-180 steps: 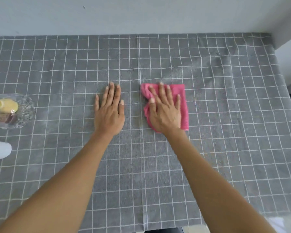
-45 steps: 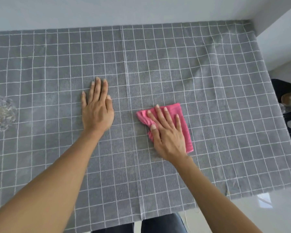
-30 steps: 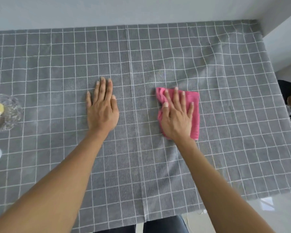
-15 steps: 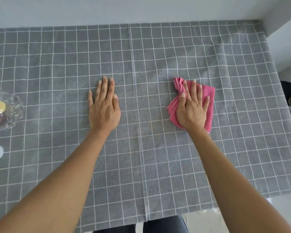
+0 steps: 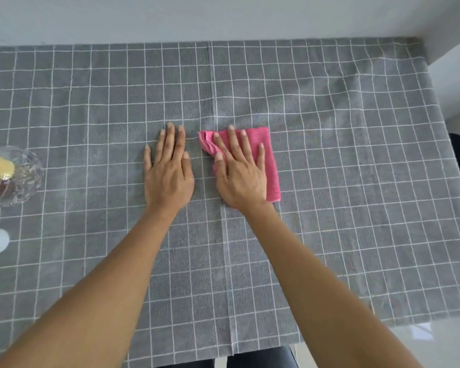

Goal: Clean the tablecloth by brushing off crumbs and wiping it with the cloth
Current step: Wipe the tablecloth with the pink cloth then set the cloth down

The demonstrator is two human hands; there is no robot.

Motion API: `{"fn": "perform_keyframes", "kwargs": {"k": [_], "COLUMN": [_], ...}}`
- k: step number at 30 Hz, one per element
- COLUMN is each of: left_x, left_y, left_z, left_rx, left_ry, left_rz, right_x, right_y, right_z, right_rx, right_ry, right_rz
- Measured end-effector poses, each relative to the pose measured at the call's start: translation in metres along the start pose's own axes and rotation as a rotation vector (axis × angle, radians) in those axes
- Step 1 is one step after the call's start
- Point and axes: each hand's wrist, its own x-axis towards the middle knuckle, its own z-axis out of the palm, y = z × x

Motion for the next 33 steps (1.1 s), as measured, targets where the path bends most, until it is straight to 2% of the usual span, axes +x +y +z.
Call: {"fn": "perform_keyframes", "kwargs": {"k": [4, 9, 12, 17, 23, 27, 29, 33], "left_x": [-0.001, -0.001, 0.0, 0.0, -0.001, 0.0, 0.0, 0.0], "left_y": [-0.001, -0.001, -0.001, 0.0, 0.001, 0.0, 0.0, -0.001], "left_z": [0.0, 0.0, 0.0, 0.001, 0.0, 0.0, 0.0, 0.0], "left_rx": [-0.008, -0.009, -0.008, 0.002, -0.004, 0.002, 0.001, -0.001], "left_ry": [-0.008, -0.022, -0.008, -0.014, 0.002, -0.011, -0.021, -0.023], "left_rz": [-0.003, -0.007, -0.011, -0.019, -0.012, -0.015, -0.014, -0.006], "right_x": [0.009, 0.02, 0.021, 0.022, 0.007, 0.008, 0.012, 0.014], "right_y": [0.033, 0.095, 0.1, 0.076, 0.003, 0.025, 0.046, 0.107], "right_z": [-0.01, -0.036, -0.04, -0.034, -0.004, -0.009, -0.016, -0.038], "right_rx": [-0.077, -0.088, -0.025, 0.013, 0.0, -0.041, -0.089, -0.13], "right_ry": [0.011, 0.1, 0.146, 0.131, -0.002, 0.017, 0.023, 0.068], "right_rz": [0.048, 0.323, 0.405, 0.368, 0.009, -0.073, -0.048, 0.176]}}
